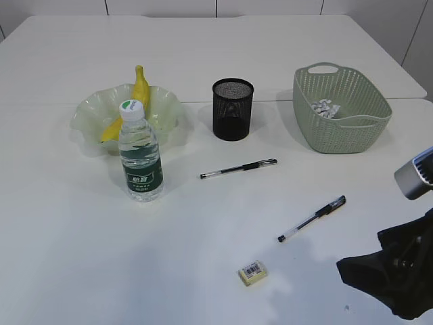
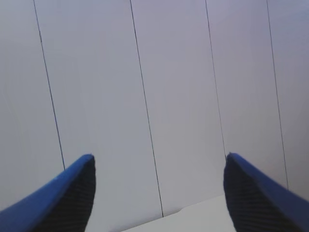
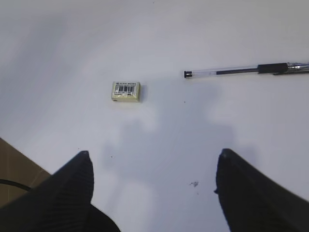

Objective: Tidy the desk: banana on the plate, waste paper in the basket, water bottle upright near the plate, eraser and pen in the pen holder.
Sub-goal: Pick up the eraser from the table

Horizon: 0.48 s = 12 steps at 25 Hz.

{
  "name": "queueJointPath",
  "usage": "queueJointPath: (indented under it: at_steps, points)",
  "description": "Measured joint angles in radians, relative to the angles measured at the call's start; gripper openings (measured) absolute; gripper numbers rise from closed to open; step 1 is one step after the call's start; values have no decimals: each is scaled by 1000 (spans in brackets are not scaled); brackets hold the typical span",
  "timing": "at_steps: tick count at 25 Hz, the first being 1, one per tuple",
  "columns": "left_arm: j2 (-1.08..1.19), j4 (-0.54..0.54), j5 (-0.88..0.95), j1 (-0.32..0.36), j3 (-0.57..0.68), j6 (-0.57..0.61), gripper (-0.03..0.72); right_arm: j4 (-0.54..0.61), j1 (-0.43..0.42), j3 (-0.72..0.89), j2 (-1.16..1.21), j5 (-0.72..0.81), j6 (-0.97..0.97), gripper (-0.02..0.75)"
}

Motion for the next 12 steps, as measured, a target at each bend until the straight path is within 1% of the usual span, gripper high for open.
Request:
queueJointPath:
  at_steps: [12]
  points:
    - [-19, 0, 0, 0, 0, 0, 589, -2, 0, -72, 28, 52, -4, 586]
